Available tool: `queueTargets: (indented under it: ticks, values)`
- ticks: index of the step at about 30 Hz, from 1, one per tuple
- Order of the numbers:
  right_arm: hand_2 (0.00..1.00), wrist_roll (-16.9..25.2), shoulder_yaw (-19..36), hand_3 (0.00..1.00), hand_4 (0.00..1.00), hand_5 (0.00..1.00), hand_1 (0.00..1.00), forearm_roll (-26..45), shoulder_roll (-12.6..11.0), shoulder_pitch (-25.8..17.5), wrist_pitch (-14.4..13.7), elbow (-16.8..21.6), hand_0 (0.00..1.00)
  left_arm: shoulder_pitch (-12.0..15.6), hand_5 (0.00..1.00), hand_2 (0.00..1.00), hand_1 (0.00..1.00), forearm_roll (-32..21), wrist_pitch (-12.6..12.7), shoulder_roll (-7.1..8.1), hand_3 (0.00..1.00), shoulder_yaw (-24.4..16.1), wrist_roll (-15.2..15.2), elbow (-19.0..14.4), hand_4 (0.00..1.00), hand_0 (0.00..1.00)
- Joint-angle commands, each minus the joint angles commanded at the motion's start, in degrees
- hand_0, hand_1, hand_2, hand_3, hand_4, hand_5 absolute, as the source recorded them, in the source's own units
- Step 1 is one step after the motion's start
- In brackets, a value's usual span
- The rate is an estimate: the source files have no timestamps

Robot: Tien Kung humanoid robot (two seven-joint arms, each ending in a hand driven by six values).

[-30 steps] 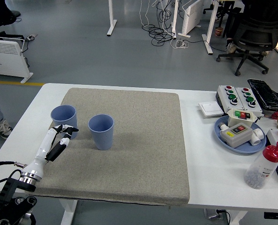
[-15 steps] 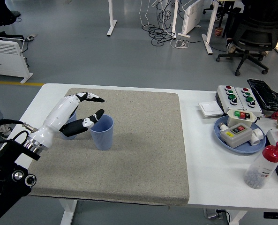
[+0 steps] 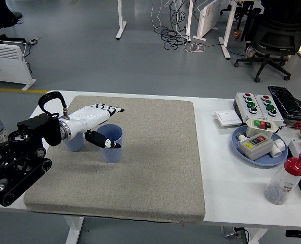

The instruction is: Push cup pick cup insert cup

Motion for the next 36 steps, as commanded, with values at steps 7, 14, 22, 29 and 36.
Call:
queueTargets:
  ticks: [7,14,22,29,36]
  values:
    - [0.628,0.0,0.0,0.543,0.092,0.474,0.62,0.1,0.0,0.1,0.0,0.0,0.69,-2.9,0.371,0.905,0.804,0.7,-2.3,-1.4,0.926,1.8,0.5,4.0,0.872,0.73]
    - [0.627,-0.2,0.2,0.543,0.093,0.475,0.62,-0.3,0.0,0.1,0.0,0.0,0.689,-4.3,0.297,0.888,0.761,0.1,-2.7,-2.53,0.891,3.3,0.4,6.8,0.808,0.624]
    - [0.627,-0.2,0.2,0.544,0.093,0.475,0.62,-0.3,0.0,0.1,0.0,0.0,0.69,-4.8,0.268,0.848,0.7,0.7,-3.0,-3.09,0.793,5.1,0.7,8.2,0.776,0.501]
    - [0.625,-0.1,0.2,0.545,0.093,0.475,0.62,-0.3,-0.1,0.1,0.0,0.0,0.689,-5.1,0.183,0.803,0.576,1.2,-2.5,-3.22,0.666,5.1,0.4,8.5,0.675,0.382]
    - [0.627,-0.1,0.1,0.544,0.093,0.473,0.619,-0.1,-0.1,0.1,-0.1,0.0,0.689,-4.7,0.129,0.716,0.525,-0.7,-2.3,-2.98,0.573,4.6,-0.1,8.5,0.591,0.364]
